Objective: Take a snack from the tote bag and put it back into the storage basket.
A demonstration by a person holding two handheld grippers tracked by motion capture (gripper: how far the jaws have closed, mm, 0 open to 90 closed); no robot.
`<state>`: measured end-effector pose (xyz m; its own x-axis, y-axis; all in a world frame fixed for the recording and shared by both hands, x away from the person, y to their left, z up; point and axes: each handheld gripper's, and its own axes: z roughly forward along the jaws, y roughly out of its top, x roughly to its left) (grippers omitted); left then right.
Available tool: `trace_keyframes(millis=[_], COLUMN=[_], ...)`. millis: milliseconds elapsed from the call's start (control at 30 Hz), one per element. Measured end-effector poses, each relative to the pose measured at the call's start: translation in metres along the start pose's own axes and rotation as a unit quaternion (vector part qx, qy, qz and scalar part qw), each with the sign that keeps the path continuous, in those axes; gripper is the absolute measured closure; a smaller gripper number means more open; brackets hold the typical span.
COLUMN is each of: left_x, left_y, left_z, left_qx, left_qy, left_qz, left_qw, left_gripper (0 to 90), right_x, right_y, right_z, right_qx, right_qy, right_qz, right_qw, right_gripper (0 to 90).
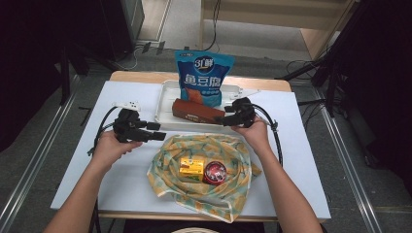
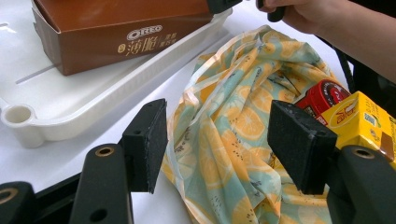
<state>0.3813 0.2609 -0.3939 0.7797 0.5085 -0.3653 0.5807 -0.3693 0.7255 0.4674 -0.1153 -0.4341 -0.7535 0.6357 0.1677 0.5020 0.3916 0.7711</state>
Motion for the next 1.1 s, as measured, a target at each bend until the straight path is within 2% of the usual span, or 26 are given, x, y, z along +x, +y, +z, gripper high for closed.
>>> trace_keyframes(millis=[167,300,500,600,800,1000,1100], left_x=[0.0,0.0,0.0,0.0,0.0,0.0,0.0], left_y=[0.0,0.0,0.0,0.0,0.0,0.0,0.0], left_z=[0.0,-0.001,-0.001,-0.001,-0.001,-0.001,-0.001], left_qx=[0.0,-0.001,-0.002,-0.002,-0.002,-0.002,-0.001], left_qy=[0.001,0.002,0.002,0.002,0.002,0.003,0.003], left_qz=[0.0,0.0,0.0,0.001,0.001,0.001,0.001], left_qw=[1.0,1.0,1.0,1.0,1.0,1.0,1.0], left_gripper=[38.5,38.5,38.5,38.5,38.5,38.5,38.5], right_x=[0.01,0.016,0.025,0.028,0.037,0.046,0.049], right_y=[0.006,0.008,0.012,0.013,0.016,0.017,0.018], right_z=[-0.003,-0.002,0.002,0.005,0.012,0.019,0.024], right_qx=[-0.005,-0.011,-0.018,-0.021,-0.026,-0.022,-0.01], right_qy=[-0.006,0.003,0.002,0.005,0.003,0.005,0.015], right_qz=[-0.018,-0.02,-0.019,-0.009,-0.016,-0.021,-0.022], right_qw=[0.9998,0.9997,0.9997,0.9997,0.9995,0.9995,0.9996], right_gripper=[32.6,34.9,47.9,53.9,68.6,86.5,90.0])
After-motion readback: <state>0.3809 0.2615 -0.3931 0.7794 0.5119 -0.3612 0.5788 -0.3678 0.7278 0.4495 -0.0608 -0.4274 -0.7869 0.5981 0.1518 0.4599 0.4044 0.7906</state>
